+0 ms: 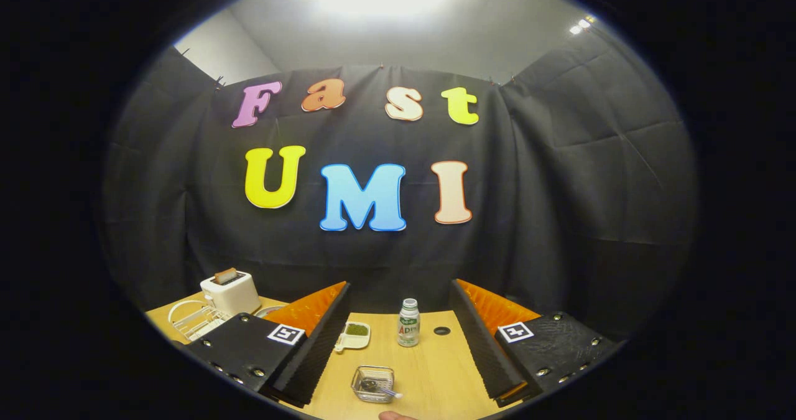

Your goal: Take the plate from the dish rack, then take the spoon from the basket and place it into the plate.

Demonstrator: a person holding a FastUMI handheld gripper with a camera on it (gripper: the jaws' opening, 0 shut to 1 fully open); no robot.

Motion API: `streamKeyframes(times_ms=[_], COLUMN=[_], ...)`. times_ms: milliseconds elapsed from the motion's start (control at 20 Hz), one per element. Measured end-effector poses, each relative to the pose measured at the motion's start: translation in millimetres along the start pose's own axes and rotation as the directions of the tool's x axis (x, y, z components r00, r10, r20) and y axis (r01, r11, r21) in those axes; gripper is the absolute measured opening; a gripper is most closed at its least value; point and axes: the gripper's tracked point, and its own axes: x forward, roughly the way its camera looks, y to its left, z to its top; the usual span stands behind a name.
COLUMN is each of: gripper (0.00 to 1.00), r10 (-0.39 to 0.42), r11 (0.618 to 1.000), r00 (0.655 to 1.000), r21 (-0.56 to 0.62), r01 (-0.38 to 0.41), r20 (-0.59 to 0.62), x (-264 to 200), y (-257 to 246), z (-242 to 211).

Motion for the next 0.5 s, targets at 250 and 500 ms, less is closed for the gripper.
streamKeyframes(times_ms=[250, 500], gripper=[0.97, 0.97], r10=[0.014, 0.060], r11=[1.000, 0.998], r00=[1.000, 0.996], r21=[0.011, 0.023], r01=[-0.014, -0.058], r20=[-0.019, -0.069], x=[8.8, 15.0], y=[63.0, 114.7], z=[1.2, -6.3])
